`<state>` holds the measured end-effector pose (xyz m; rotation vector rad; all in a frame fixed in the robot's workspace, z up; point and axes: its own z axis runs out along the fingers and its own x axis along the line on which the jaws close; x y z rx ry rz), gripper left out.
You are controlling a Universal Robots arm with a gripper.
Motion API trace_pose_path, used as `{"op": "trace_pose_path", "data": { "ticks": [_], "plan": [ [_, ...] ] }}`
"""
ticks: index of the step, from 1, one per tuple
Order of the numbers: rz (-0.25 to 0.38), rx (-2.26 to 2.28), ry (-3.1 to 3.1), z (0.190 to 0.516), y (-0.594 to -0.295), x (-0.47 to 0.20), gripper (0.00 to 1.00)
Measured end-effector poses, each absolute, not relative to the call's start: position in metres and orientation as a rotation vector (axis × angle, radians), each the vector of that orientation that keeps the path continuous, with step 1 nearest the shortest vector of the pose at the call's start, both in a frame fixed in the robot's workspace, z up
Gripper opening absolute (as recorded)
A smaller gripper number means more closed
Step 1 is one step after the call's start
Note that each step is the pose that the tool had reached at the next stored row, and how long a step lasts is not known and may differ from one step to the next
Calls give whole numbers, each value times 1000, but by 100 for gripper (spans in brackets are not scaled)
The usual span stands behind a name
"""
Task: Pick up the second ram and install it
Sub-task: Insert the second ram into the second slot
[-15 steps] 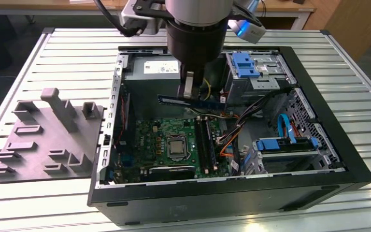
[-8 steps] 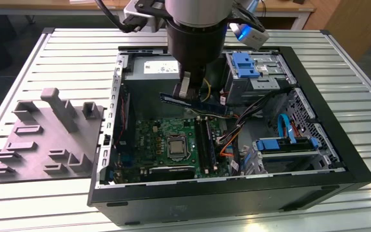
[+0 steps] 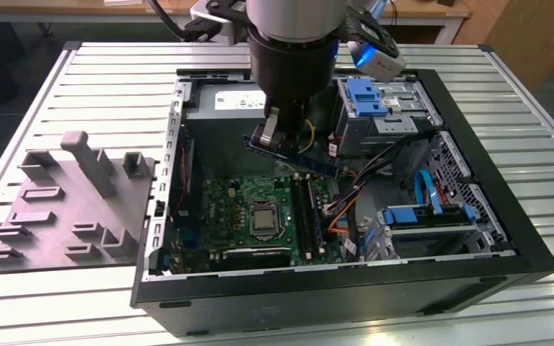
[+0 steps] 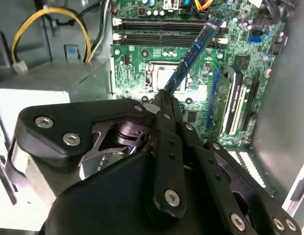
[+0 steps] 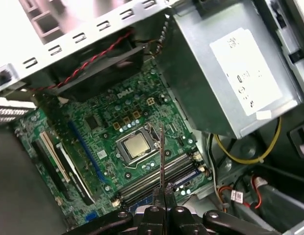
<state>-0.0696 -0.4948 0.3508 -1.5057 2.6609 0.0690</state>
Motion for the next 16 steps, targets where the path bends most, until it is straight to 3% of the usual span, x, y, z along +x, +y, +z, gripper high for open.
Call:
{"op": "trace_pose_path", "data": {
  "ticks": [16],
  "plan": [
    [50, -1101, 2847, 348, -495, -70, 11]
  ]
}}
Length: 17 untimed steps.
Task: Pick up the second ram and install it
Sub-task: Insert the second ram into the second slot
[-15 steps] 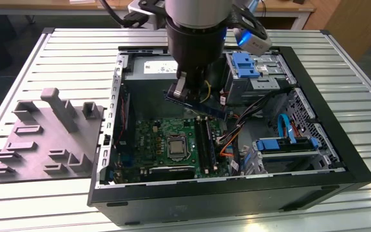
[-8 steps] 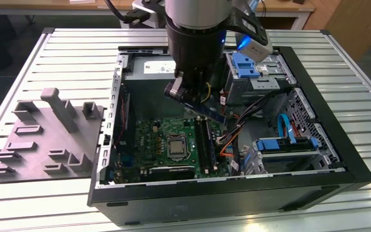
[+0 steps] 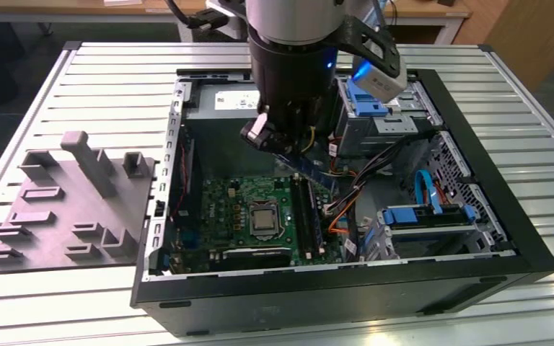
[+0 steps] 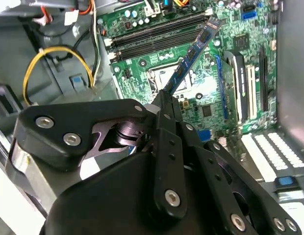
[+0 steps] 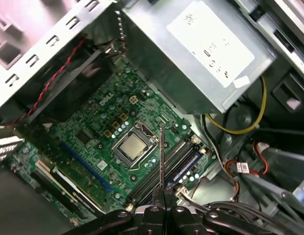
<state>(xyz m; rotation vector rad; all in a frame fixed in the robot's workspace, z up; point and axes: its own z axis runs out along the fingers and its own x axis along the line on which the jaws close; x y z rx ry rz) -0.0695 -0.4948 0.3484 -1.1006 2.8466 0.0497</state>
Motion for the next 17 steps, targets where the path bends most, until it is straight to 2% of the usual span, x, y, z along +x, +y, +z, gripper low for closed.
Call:
{"op": "trace_pose_path", "data": {
  "ticks": [17],
  "plan": [
    [28, -650, 2978, 346, -495, -70, 11]
  ]
}}
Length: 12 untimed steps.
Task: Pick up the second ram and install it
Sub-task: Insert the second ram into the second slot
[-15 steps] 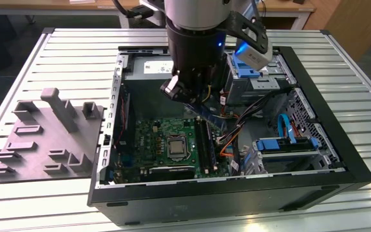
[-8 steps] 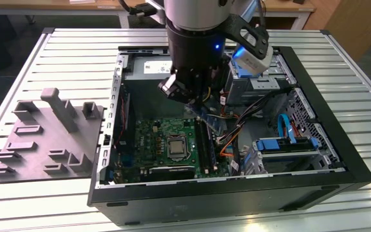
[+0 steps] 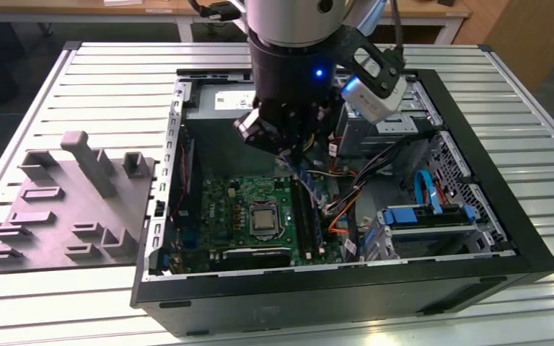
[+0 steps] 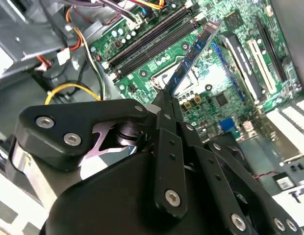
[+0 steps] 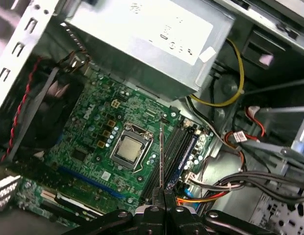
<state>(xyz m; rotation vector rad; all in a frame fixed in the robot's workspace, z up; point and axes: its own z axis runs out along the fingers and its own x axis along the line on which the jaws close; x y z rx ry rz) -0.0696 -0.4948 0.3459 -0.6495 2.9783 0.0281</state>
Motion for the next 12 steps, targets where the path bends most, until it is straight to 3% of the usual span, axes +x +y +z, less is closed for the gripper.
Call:
{"op": "trace_pose_path", "data": {
  "ticks": [12],
  "plan": [
    [12, -321, 3030, 344, -495, -70, 11]
  ]
}}
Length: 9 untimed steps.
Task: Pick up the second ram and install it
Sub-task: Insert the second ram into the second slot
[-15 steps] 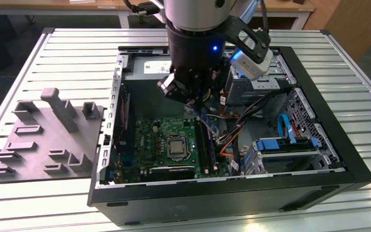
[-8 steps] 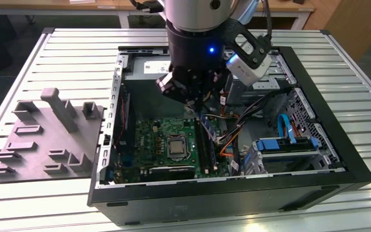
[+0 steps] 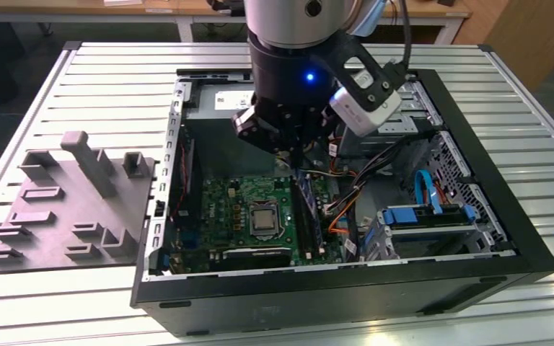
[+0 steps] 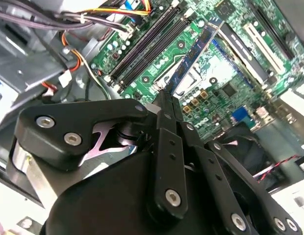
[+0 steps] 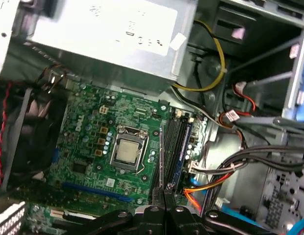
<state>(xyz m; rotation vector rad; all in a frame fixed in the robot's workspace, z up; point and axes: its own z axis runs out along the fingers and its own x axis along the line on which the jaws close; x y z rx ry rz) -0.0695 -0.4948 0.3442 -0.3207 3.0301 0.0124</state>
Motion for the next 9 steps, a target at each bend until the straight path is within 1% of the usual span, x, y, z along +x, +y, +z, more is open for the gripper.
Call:
{"op": "trace_pose_path", "data": {
  "ticks": [6, 9],
  "plan": [
    [5, -164, 3042, 344, -495, -70, 11],
    [5, -156, 3043, 344, -495, -70, 11]
  ]
}}
